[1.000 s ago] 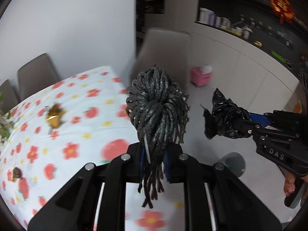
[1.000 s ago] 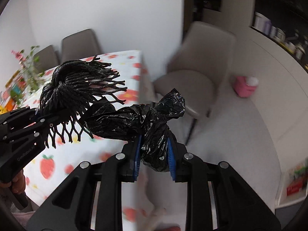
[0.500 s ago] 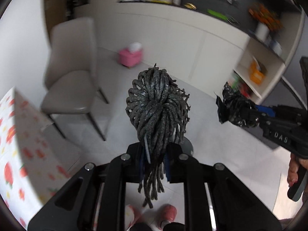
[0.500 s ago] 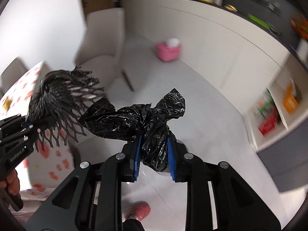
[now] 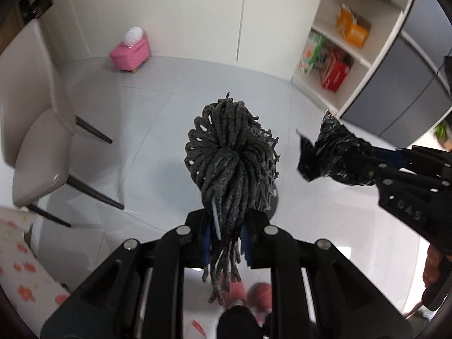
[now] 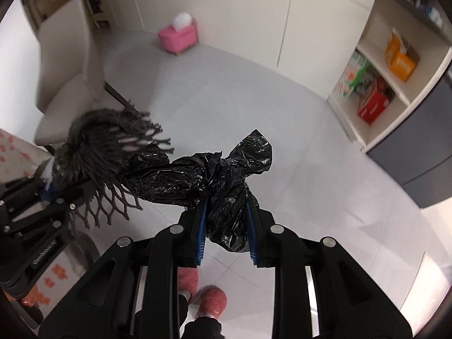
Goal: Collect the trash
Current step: 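Carry the mesh scrubber and black bag with both tools over the grey bin, then open both tools to drop the scrubber and black bag into the bin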
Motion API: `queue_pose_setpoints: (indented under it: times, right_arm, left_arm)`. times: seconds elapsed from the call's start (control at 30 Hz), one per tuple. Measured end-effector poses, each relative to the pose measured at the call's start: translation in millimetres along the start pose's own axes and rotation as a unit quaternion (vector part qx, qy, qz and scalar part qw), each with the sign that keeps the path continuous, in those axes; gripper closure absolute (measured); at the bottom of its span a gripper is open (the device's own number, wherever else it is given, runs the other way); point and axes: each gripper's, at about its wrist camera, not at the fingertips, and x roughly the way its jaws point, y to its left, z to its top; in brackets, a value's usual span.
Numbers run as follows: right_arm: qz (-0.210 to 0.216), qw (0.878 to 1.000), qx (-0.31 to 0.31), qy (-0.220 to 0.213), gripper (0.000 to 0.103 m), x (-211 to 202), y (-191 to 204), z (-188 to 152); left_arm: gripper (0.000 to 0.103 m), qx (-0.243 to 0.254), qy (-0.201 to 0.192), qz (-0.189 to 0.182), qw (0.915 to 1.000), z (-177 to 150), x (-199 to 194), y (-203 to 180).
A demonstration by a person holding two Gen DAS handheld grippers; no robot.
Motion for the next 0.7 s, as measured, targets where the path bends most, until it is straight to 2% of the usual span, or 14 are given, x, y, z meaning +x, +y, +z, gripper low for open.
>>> queue_pose_setpoints:
  times: [0.2, 0.3, 0.37, 0.4, 0.43, 0.47, 0.53, 0.7]
  right_arm:
    - [0.006, 0.999, 0.005, 0.052, 0.08, 134, -10, -26]
    - [0.012, 0.998, -0.01, 0.067, 0.08, 185, -11, -38]
    - [0.02, 0.997, -0.018, 0.076, 0.079, 218, -10, -44]
    - [0.022, 0.997, -0.021, 0.077, 0.078, 229, -10, -46]
    - [0.023, 0.996, -0.025, 0.078, 0.071, 238, -9, -49]
    - [0.024, 0.996, -0.029, 0.078, 0.064, 244, -10, -50]
    - [0.025, 0.996, -0.031, 0.076, 0.055, 250, -9, -53]
    - [0.027, 0.996, -0.034, 0.077, 0.051, 239, -10, -53]
  left_arm:
    - [0.085, 0.022, 0.038, -0.005, 0.999, -15, 106, 5]
    - [0.084, 0.045, 0.055, -0.004, 0.9975, -26, 168, 1]
    - [0.083, 0.053, 0.06, -0.007, 0.9968, -28, 195, 0]
    - [0.082, 0.058, 0.061, -0.013, 0.9964, -30, 209, -2]
    - [0.076, 0.061, 0.063, -0.015, 0.996, -32, 217, 0]
    - [0.06, 0.06, 0.064, -0.015, 0.996, -32, 223, 0]
    - [0.048, 0.049, 0.067, -0.016, 0.9964, -31, 234, 1]
    - [0.047, 0.046, 0.075, -0.005, 0.9961, -25, 233, -3]
